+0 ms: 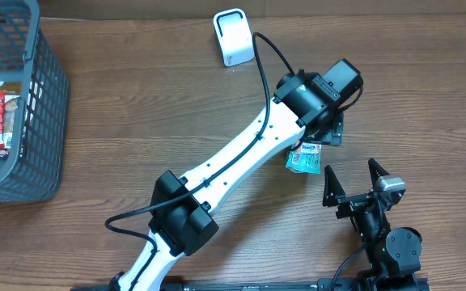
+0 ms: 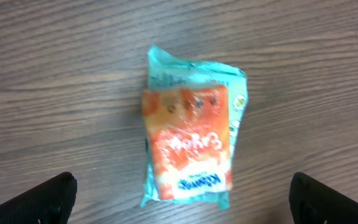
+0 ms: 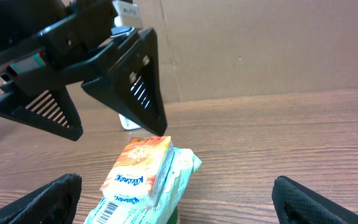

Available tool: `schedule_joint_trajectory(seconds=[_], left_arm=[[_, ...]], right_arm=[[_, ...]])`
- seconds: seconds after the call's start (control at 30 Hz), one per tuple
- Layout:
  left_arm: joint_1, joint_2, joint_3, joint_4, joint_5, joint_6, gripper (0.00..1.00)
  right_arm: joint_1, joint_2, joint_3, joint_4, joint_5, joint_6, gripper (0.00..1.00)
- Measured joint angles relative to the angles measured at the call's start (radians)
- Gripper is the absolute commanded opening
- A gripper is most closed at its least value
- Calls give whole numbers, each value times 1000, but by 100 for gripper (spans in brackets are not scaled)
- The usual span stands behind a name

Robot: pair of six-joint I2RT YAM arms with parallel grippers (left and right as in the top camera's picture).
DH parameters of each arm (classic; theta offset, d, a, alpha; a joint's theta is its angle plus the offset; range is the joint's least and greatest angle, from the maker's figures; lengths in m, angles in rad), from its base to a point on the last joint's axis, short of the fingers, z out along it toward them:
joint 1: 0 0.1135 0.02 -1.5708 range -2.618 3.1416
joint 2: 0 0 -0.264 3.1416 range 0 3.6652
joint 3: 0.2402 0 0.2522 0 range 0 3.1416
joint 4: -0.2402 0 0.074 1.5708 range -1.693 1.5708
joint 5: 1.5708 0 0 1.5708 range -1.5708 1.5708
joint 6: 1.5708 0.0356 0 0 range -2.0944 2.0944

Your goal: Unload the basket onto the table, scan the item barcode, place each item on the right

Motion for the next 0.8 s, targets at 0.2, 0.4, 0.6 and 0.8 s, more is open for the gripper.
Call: schedule_joint_trajectory(seconds=[0.2, 0.4, 0.6, 0.8], left_arm=[[11, 7, 0, -16, 5, 37, 67], [13, 29, 0, -16, 14, 58, 55], [38, 31, 0, -19, 89, 97, 53], [77, 31, 0, -29, 155, 113, 48]], right_arm=[[0, 0, 0, 0, 0, 0, 100], [0, 0, 0, 0, 0, 0, 100], [0, 0, 0, 0, 0, 0, 100], [0, 0, 0, 0, 0, 0, 100]])
